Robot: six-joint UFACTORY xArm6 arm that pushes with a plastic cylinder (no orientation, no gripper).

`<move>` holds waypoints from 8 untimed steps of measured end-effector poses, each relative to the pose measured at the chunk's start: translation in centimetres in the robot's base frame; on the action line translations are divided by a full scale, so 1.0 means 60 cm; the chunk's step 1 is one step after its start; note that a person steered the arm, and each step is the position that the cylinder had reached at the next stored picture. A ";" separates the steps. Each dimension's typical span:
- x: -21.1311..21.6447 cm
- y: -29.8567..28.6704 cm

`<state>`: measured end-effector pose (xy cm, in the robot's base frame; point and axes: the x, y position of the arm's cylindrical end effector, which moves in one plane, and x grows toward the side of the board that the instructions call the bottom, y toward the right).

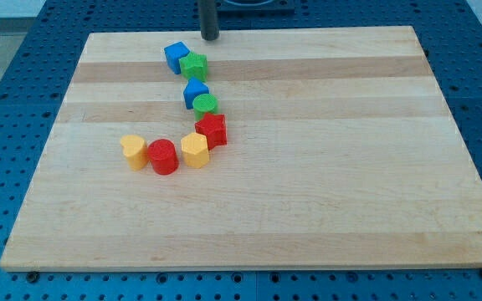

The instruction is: Nudge the green star and blue cube

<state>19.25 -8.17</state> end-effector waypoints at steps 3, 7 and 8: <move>0.000 -0.213; 0.184 -0.196; 0.177 -0.143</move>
<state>29.87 -16.72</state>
